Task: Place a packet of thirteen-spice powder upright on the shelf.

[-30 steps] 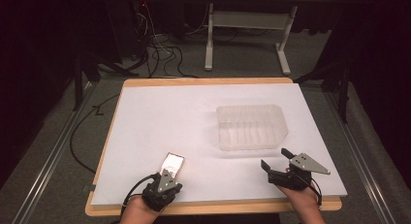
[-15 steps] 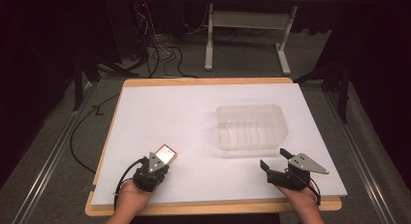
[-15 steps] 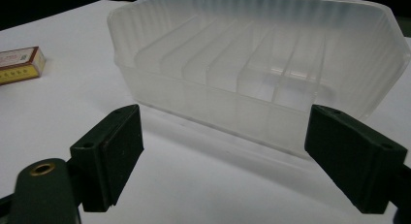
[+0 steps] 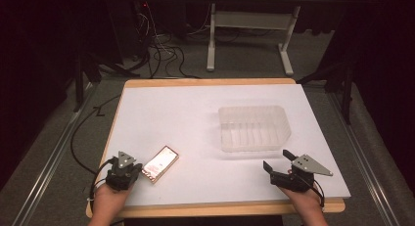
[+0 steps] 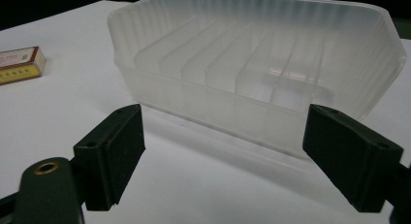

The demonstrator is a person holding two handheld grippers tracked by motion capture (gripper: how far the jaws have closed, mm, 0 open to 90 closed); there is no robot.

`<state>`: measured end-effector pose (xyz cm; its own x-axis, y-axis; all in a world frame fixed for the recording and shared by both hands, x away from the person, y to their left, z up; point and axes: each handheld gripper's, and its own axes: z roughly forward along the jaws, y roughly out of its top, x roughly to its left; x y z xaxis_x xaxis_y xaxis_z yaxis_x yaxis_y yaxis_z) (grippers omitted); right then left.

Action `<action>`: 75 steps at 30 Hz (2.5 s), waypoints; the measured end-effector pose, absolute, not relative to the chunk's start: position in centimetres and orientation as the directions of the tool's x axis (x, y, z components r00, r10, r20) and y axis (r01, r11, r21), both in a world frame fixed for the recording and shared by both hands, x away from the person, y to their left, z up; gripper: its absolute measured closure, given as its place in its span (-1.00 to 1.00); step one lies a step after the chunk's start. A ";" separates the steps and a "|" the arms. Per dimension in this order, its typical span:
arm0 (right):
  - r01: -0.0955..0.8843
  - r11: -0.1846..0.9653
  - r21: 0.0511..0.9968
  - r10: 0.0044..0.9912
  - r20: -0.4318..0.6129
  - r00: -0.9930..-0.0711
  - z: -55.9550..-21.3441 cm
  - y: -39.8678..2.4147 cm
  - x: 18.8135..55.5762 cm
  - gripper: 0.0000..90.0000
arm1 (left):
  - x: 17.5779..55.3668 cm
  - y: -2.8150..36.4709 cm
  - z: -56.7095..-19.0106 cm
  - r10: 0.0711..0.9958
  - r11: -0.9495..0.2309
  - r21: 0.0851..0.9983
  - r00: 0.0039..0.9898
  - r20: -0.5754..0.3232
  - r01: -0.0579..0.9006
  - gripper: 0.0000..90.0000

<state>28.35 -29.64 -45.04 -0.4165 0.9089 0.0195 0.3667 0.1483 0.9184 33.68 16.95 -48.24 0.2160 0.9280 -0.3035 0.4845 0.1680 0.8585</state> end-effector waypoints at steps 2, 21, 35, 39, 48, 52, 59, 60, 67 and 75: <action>0.371 0.149 0.917 0.910 0.020 -0.415 -45.1 -29.6 28.4 -0.66 | 33.6 16.4 -48.2 0.922 0.160 0.855 0.236 -0.308 0.493 1.00; 0.378 0.147 0.914 0.904 0.031 -0.426 -45.3 -30.2 28.8 -0.55 | 33.8 15.1 -45.6 0.905 0.148 0.845 0.274 -0.325 0.513 0.82; 0.375 0.140 0.916 0.907 0.033 -0.420 -45.2 -30.3 28.6 -0.55 | 34.9 11.8 -43.5 0.920 0.006 0.764 0.297 -0.258 0.645 0.15; 0.376 0.146 0.915 0.905 0.030 -0.424 -45.2 -30.2 28.5 -0.55 | 35.4 11.1 -43.6 0.925 -0.021 0.728 0.289 -0.246 0.686 -0.15; 0.378 0.142 0.915 0.908 0.032 -0.419 -45.2 -30.4 28.5 -0.54 | 36.7 10.5 -44.5 0.944 -0.056 0.630 0.247 -0.220 0.775 -0.69; 0.378 0.144 0.914 0.908 0.030 -0.419 -45.2 -30.3 28.5 -0.54 | 37.0 10.1 -45.1 0.947 -0.073 0.593 0.242 -0.210 0.802 -0.71; 0.380 0.140 0.914 0.910 0.033 -0.414 -45.2 -30.4 28.5 -0.53 | 37.2 9.6 -46.3 0.954 -0.133 0.517 0.251 -0.165 0.846 -0.73; 0.378 0.142 0.915 0.909 0.031 -0.416 -45.2 -30.4 28.5 -0.53 | 37.2 9.5 -46.5 0.955 -0.139 0.509 0.251 -0.157 0.850 -0.72; 0.380 0.139 0.914 0.910 0.033 -0.413 -45.1 -30.5 28.5 -0.53 | 37.3 9.4 -47.2 0.959 -0.150 0.465 0.243 -0.147 0.872 -0.64; 0.380 0.140 0.914 0.910 0.032 -0.412 -45.2 -30.5 28.5 -0.52 | 37.5 9.8 -47.1 0.961 -0.140 0.450 0.231 -0.153 0.882 -0.37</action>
<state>28.48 -30.50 -45.16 -0.4123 0.9105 0.0324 0.3799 0.1395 0.9144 37.49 9.81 -47.11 0.2306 0.9609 -0.1533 0.8819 -0.1398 0.4502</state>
